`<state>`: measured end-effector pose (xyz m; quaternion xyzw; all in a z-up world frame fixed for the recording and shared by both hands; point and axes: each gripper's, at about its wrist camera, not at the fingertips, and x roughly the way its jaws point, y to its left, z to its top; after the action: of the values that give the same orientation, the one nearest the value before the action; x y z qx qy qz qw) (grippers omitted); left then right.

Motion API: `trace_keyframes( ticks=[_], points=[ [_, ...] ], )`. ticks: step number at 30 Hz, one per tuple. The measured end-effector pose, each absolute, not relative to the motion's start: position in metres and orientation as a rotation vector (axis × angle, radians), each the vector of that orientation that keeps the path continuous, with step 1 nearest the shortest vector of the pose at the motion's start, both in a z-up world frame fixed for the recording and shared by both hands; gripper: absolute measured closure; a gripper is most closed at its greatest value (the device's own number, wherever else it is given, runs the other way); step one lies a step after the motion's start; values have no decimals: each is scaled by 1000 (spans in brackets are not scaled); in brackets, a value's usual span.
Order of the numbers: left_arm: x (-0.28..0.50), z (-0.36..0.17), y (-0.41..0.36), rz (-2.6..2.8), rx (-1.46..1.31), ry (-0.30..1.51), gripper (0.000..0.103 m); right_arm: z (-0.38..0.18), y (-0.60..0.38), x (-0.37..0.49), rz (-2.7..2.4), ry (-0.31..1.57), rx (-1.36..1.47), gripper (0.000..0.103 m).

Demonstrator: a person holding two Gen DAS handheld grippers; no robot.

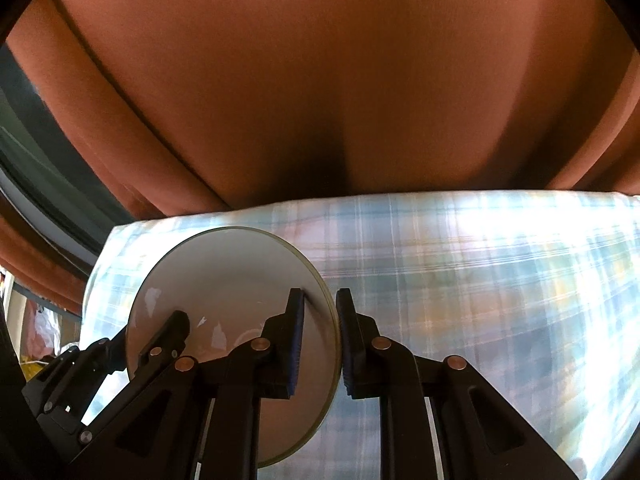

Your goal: Organize plates and bowls

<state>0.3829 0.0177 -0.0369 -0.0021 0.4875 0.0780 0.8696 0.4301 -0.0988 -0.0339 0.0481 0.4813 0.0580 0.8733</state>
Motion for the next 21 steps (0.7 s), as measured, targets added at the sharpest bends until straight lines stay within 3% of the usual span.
trace_keyframes(
  ticks=[21],
  points=[
    [257,30,37,61,2,911,82,45,-73,285,37,897,141,83]
  ],
)
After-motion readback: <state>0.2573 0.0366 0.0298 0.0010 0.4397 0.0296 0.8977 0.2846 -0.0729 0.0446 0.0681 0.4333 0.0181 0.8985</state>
